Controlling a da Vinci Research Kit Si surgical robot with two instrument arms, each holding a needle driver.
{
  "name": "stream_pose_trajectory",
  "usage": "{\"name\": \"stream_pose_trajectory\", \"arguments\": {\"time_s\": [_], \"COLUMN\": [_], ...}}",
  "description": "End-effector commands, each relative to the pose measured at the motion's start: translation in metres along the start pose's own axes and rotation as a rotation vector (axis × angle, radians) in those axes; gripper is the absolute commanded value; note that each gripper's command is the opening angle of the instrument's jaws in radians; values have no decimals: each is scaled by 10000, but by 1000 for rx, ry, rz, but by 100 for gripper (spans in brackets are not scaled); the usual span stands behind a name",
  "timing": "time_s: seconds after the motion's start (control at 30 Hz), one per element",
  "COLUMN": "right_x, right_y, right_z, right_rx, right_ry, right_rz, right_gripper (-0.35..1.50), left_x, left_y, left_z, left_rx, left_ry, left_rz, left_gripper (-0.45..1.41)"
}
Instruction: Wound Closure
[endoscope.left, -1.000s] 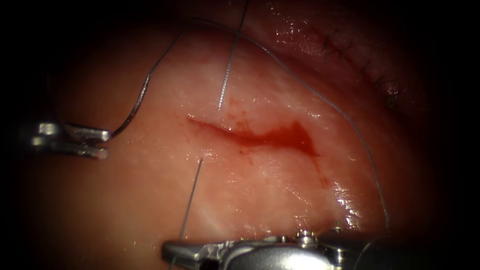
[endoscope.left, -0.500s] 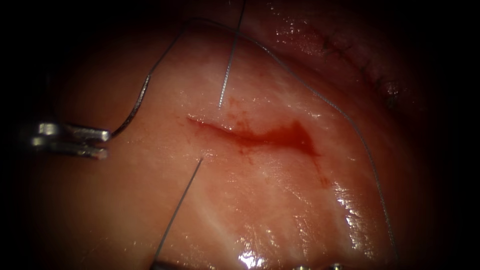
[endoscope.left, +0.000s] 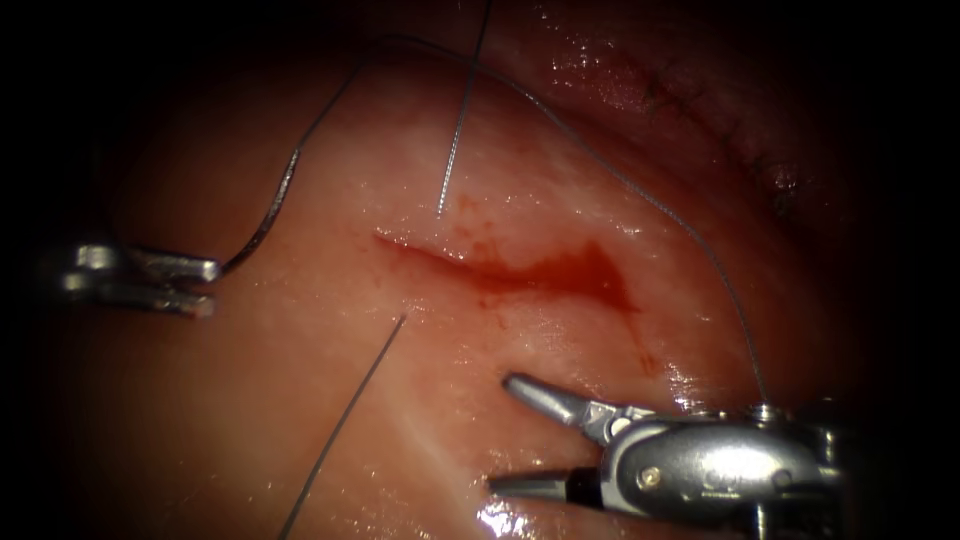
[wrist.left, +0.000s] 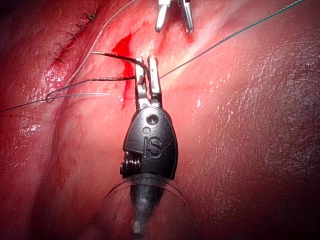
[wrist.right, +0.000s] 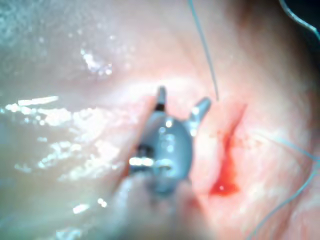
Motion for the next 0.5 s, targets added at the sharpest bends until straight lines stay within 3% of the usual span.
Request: {"name": "stream_pose_trajectory", "arguments": {"time_s": [0.03, 0.27, 0.5], "right_x": [-14, -38, -41], "right_y": [3, 10, 13], "right_z": [20, 57, 82], "right_rx": [4, 13, 20], "right_ry": [6, 12, 4], "right_rz": [-1, -10, -11], "right_gripper": [135, 131, 128], "left_x": [-8, -8, -8], "left_y": [5, 5, 5], "left_z": [3, 3, 3], "left_rx": [-1, -1, -1], "left_ry": [1, 1, 1], "left_rz": [-4, -4, -4], "left_gripper": [-45, -45, -45]}}
